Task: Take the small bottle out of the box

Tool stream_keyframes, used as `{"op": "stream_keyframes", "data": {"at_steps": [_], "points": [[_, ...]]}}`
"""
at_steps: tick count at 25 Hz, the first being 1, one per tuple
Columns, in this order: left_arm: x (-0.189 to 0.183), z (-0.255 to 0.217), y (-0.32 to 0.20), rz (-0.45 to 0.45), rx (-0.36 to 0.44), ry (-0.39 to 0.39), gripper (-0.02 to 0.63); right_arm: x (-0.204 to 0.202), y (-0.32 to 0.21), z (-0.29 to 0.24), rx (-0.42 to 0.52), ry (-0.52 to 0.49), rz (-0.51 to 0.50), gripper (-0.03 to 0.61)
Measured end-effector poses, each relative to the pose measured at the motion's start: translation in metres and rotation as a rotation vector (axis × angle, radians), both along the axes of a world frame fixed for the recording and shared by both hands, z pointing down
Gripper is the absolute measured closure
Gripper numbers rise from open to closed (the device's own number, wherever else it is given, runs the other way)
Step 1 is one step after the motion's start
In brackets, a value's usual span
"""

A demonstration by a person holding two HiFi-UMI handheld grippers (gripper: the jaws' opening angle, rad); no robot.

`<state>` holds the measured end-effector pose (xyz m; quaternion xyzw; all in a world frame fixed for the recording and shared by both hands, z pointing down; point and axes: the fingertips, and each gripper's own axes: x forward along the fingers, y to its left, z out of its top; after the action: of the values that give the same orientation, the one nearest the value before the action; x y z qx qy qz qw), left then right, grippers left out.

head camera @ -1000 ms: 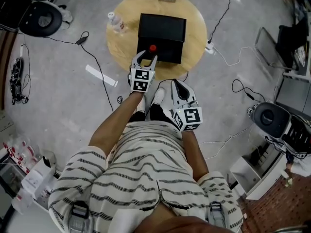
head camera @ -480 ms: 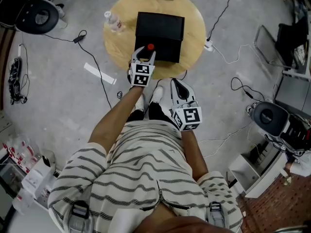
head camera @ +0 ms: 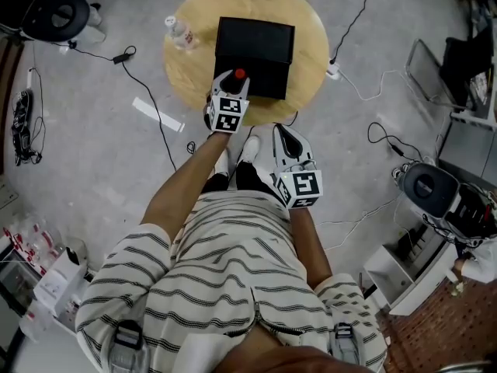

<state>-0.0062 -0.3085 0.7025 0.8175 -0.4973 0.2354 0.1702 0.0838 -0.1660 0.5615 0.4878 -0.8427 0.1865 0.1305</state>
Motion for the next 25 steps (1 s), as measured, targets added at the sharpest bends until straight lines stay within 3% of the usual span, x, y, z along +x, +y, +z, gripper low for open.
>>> {"op": "stream_keyframes", "data": {"at_steps": [18, 25], "points": [[0.001, 0.001, -0.009, 0.003, 0.036, -0.034, 0.463, 0.006, 0.004, 0.0, -0.012, 0.017, 0.008, 0.56], [-0.002, 0.004, -0.013, -0.031, 0.024, 0.005, 0.463, 0.008, 0.003, 0.004, -0.021, 0.028, 0.01, 0.56]]}}
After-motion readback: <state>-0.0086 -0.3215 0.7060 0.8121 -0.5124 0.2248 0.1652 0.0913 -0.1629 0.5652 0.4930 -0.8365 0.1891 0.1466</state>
